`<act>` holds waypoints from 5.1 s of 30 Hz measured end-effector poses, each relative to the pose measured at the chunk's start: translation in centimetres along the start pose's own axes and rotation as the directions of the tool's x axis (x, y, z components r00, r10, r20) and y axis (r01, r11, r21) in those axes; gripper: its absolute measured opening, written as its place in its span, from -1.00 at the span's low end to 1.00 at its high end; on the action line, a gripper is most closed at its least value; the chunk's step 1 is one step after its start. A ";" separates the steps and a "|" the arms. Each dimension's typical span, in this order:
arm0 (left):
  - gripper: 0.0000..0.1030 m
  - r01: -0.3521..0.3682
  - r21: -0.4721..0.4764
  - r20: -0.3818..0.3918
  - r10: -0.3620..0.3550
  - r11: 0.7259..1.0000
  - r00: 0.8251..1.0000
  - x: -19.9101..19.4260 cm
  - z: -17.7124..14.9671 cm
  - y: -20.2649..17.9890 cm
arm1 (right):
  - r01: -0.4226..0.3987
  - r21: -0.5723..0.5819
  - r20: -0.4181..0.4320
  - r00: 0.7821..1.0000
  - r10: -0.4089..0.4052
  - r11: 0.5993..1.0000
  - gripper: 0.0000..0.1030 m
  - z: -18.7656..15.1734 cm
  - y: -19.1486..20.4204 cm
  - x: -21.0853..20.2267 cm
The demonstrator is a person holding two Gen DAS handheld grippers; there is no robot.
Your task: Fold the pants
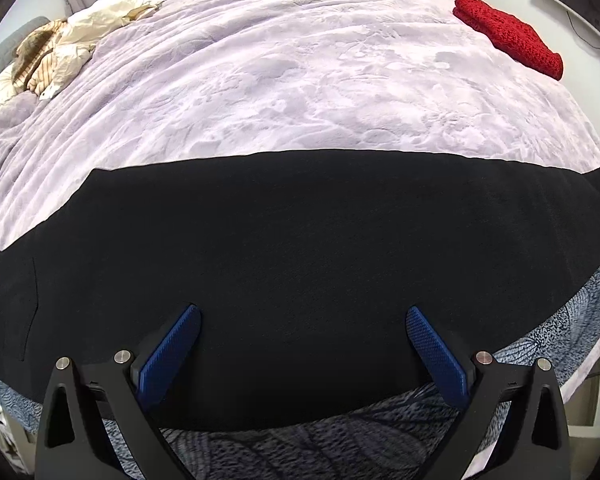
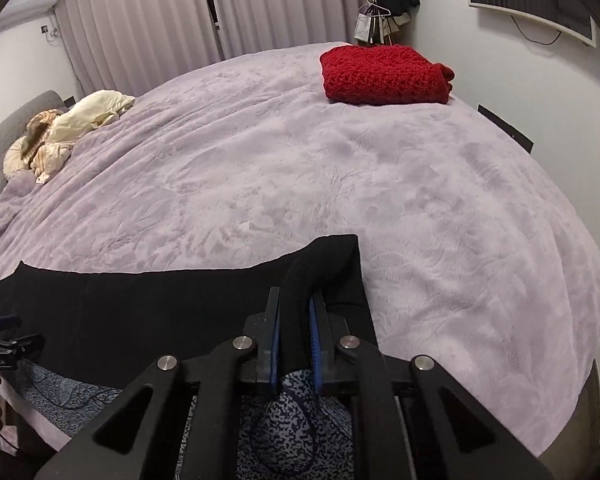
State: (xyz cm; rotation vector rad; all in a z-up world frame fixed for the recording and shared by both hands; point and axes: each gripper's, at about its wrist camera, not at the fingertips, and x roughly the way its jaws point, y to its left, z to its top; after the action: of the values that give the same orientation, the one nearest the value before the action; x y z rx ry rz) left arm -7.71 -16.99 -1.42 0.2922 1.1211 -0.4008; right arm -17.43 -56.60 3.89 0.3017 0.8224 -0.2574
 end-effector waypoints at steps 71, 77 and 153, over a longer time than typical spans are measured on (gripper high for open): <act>1.00 -0.164 -0.102 0.032 0.168 0.981 0.985 -4.0 -4.3 10.9 | -0.095 -0.343 -0.109 0.992 0.061 0.934 0.99 -5.6 17.4 2.4; 1.00 -0.141 -0.274 -0.002 0.146 0.951 0.989 -3.2 -6.5 19.2 | -0.080 -0.344 -0.116 0.992 0.042 0.935 0.99 -5.5 17.7 2.5; 0.99 0.031 -0.082 0.094 -0.023 0.996 0.995 -5.5 -7.1 15.0 | -0.083 -0.150 -0.022 0.997 0.080 0.985 1.00 -8.2 0.8 -7.1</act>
State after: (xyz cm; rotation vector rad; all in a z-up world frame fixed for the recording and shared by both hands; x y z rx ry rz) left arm -8.70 0.32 1.10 0.1828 1.0481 -0.3867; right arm -27.36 -52.15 4.11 0.1951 0.8383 -0.1154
